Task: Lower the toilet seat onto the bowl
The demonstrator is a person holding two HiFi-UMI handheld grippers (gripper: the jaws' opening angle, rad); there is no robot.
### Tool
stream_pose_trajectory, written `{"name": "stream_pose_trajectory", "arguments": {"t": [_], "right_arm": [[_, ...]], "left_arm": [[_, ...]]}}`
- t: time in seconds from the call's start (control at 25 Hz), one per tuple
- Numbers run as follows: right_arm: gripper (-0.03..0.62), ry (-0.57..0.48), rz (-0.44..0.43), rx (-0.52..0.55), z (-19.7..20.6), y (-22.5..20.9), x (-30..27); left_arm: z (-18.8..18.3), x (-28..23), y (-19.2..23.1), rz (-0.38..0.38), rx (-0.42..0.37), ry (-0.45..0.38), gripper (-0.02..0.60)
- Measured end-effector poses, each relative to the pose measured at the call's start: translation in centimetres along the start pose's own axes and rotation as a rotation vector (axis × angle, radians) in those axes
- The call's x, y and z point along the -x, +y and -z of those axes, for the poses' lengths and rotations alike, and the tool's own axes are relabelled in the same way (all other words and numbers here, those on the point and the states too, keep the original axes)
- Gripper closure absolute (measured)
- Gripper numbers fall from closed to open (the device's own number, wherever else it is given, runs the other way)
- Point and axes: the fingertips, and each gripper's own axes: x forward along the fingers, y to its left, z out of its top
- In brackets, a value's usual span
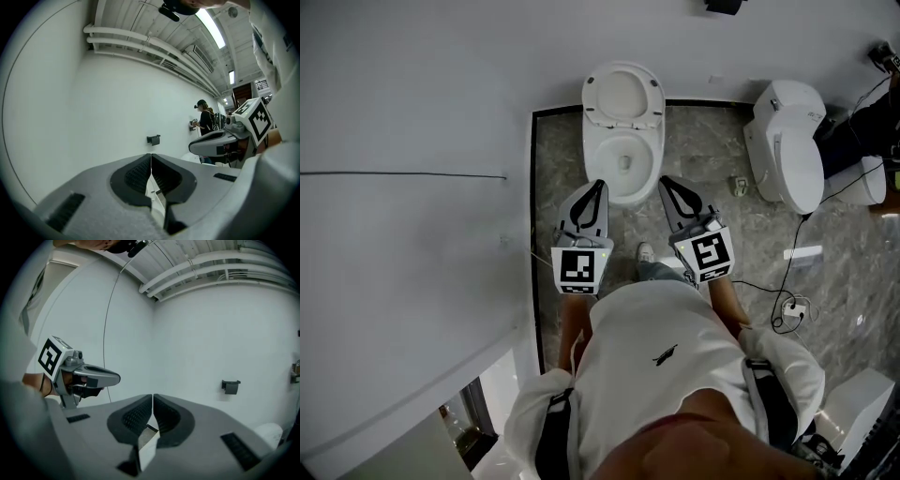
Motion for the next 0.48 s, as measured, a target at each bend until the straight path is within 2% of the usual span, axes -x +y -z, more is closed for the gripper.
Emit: {"name": "stream_pose_trajectory", "arguments": {"t": [0.48], "right_arm": [[0.563, -0.021, -0.062, -0.008, -0.4, -3.8, -4.0]], "left_arm": [[0.6, -4.9, 0.6, -0.028, 0.003, 0.019, 0.554]]}}
